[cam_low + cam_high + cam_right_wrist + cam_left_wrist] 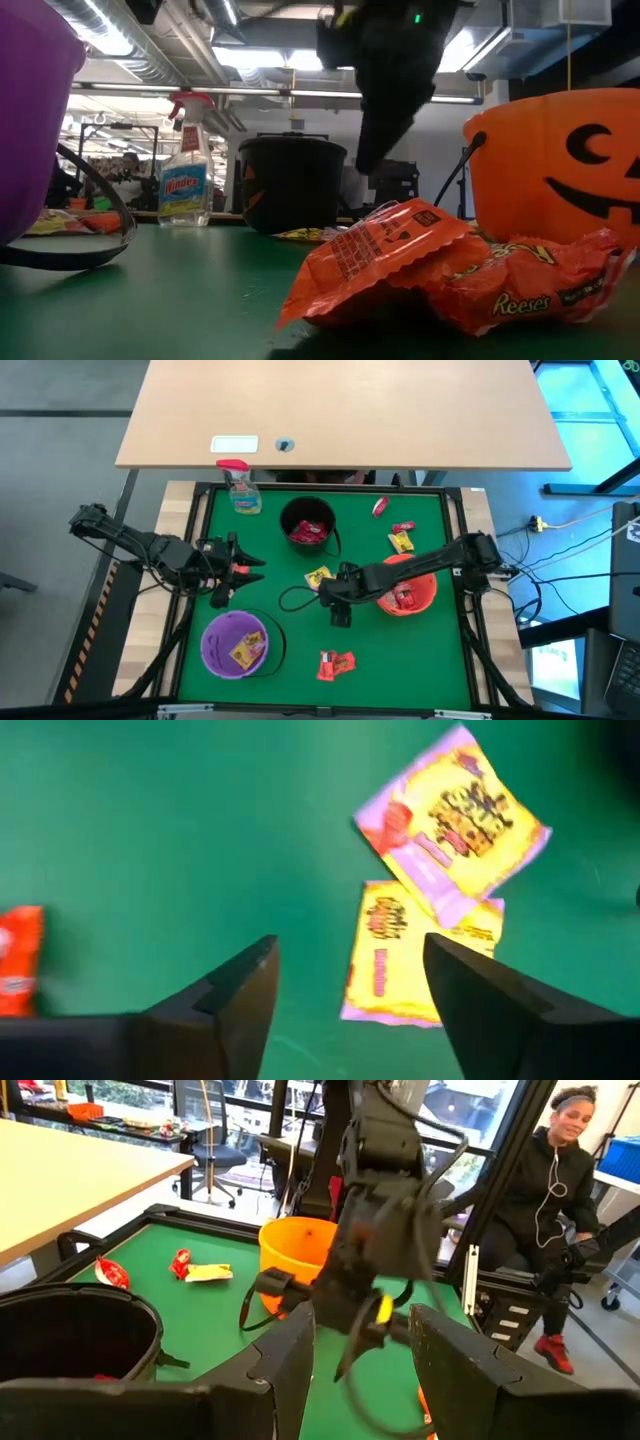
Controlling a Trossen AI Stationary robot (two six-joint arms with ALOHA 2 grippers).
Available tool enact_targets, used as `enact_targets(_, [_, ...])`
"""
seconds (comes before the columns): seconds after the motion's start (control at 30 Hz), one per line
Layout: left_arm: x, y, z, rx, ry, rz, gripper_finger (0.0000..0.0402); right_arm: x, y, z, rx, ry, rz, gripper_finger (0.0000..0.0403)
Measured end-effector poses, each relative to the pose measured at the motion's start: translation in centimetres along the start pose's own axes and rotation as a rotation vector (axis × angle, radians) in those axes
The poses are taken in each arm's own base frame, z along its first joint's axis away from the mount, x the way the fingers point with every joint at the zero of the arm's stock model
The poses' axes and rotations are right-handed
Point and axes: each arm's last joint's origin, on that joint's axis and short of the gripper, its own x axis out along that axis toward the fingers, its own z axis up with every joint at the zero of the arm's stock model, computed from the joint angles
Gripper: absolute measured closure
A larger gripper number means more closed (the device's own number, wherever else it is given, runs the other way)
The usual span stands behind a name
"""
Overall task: Sort candy
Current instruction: Put the yellow candy into the violet bucket
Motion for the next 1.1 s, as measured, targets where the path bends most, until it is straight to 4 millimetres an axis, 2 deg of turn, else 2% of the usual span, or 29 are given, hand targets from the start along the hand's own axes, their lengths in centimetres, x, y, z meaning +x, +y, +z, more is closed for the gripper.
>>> enact_targets(0.17, [0.0, 0.0, 0.0, -0.001, 0.004, 0.001, 0.0246, 2.1, -1.8, 0.0, 0.059, 0.075, -0.06, 0.0109])
enact_targets(0.37, [0.0, 0.0, 0.0, -0.012, 0.006, -0.004, 0.0246, 4.3, -3.3, -0.1, 0.094, 0.143, -0.094, 0.0088])
enact_targets(0.53, [0.0, 0.0, -0.1, -0.019, 0.011, -0.003, 0.0246, 6.1, -3.4, -0.5, 0.097, 0.207, -0.086, 0.0086])
enact_targets(0.73, [0.0, 0.0, -0.2, -0.015, 0.02, -0.002, 0.0246, 6.8, -3.2, -0.7, 0.126, 0.236, -0.056, 0.0088])
enact_targets(0.9, [0.0, 0.0, -0.2, -0.014, 0.022, -0.002, 0.0246, 6.7, -3.1, -0.7, 0.128, 0.241, -0.031, 0.0132])
enact_targets(1.1, [0.0, 0.0, -0.2, -0.015, 0.026, -0.001, 0.0246, 6.7, -2.9, -0.7, 0.126, 0.242, -0.015, 0.0235])
